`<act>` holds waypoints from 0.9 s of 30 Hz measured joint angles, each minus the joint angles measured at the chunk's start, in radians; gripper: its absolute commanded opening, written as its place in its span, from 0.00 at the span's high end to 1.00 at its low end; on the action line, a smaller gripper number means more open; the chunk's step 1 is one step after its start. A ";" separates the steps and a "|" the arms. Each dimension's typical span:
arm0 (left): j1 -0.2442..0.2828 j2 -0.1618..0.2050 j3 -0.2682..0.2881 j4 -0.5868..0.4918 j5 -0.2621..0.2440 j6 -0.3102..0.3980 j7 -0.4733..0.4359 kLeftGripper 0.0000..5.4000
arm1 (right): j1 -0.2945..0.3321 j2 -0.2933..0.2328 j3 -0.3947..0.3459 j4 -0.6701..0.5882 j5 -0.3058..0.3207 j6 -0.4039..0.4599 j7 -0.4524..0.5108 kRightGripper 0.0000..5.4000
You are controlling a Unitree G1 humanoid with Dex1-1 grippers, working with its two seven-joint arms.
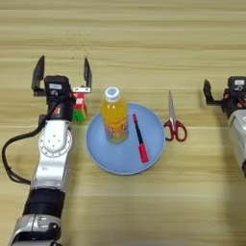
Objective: Move the objects on the table
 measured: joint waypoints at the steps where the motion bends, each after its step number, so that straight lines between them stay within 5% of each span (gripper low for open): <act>1: 0.014 -0.002 -0.006 -0.046 0.000 0.024 -0.005 0.00 | 0.000 0.001 0.001 0.000 0.000 0.000 -0.001 0.01; 9: 0.109 -0.014 -0.073 -0.229 -0.055 0.174 -0.096 0.00 | 0.000 0.010 0.015 0.001 -0.005 -0.001 -0.006 0.01; 20: 0.187 -0.007 -0.184 -0.298 -0.064 0.199 -0.208 0.00 | 0.000 0.027 0.023 0.000 -0.013 -0.002 -0.024 0.01; 27: 0.189 -0.006 -0.180 -0.301 -0.065 0.201 -0.214 0.00 | 0.000 0.030 0.027 0.000 -0.017 -0.002 -0.024 0.01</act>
